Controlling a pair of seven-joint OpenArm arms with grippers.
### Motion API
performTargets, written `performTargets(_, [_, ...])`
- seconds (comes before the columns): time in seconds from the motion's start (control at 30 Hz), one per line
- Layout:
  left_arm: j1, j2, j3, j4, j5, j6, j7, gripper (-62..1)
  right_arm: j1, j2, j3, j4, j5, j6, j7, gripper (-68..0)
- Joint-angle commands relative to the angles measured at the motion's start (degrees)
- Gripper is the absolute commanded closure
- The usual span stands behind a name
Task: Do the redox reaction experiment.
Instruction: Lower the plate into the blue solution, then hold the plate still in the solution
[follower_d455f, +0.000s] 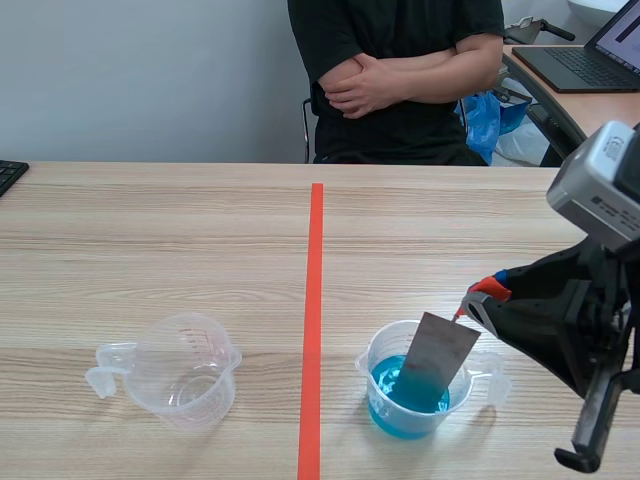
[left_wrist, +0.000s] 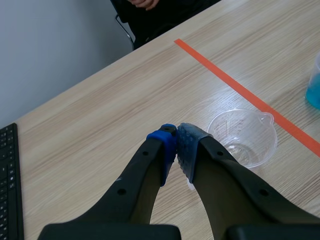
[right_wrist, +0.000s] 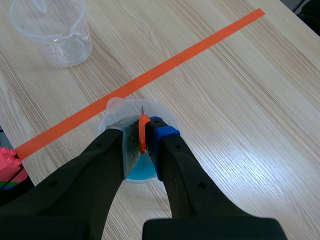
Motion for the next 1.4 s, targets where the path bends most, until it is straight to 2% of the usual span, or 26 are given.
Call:
performTargets(0.0, [0.13, 0.11, 0.33, 0.09, -0.85, -0.09, -0.63, -4.5, 0.55, 0.48, 0.09, 0.55, -0.31, 0.42, 0.68, -1.6])
performTargets(1.37, [0.13, 0.09, 0.33, 0.09, -0.85, -0.09, -0.63, -4.5, 0.55, 0.48, 0.22, 0.55, -0.28, 0.42, 1.73, -1.6])
